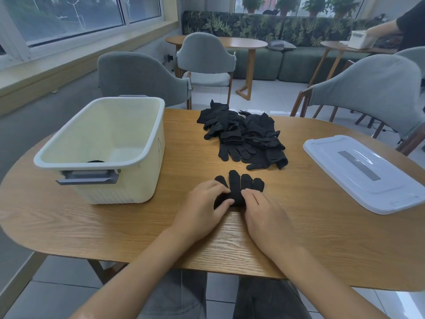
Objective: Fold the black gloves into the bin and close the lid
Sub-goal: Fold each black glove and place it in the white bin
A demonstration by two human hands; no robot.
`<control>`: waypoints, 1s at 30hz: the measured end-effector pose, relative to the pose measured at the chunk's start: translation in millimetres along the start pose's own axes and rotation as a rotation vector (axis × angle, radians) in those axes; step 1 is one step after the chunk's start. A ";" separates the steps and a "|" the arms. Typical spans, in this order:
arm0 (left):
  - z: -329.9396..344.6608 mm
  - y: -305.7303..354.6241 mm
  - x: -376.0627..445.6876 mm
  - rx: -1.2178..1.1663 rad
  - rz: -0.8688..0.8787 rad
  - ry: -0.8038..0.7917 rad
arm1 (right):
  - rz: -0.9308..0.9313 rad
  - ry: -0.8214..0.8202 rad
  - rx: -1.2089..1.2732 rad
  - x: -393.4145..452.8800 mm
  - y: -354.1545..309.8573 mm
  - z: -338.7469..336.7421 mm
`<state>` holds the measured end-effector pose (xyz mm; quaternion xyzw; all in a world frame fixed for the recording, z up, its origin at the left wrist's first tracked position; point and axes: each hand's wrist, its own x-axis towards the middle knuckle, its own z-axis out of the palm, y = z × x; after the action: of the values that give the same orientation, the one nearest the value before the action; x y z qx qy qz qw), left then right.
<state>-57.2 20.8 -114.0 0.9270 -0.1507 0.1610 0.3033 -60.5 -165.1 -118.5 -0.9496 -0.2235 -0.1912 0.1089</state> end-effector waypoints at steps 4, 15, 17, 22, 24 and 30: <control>-7.7 -0.5 -15.2 0.113 0.147 -0.085 | 0.028 0.038 0.122 -8.7 -1.6 -5.8; -2.6 5.1 -29.2 0.276 0.253 -0.014 | 0.026 0.029 0.190 -29.4 -6.8 -13.2; -3.0 5.4 -27.2 0.247 0.223 -0.030 | 0.037 0.031 0.191 -23.9 -3.7 -11.4; -5.9 6.2 -15.5 0.085 0.071 -0.038 | 0.130 -0.068 0.283 -1.9 1.9 -20.1; -8.4 8.9 -5.7 0.019 -0.024 -0.047 | 0.196 -0.135 0.337 9.1 4.7 -25.4; -16.0 11.7 30.4 -0.037 -0.309 -0.168 | 0.384 -0.378 0.396 49.9 13.2 -32.5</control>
<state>-37.5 16.1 -83.9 0.9436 -0.0341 0.0314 0.3279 -23.3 -167.1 -70.2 -0.9534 -0.0896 0.0594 0.2821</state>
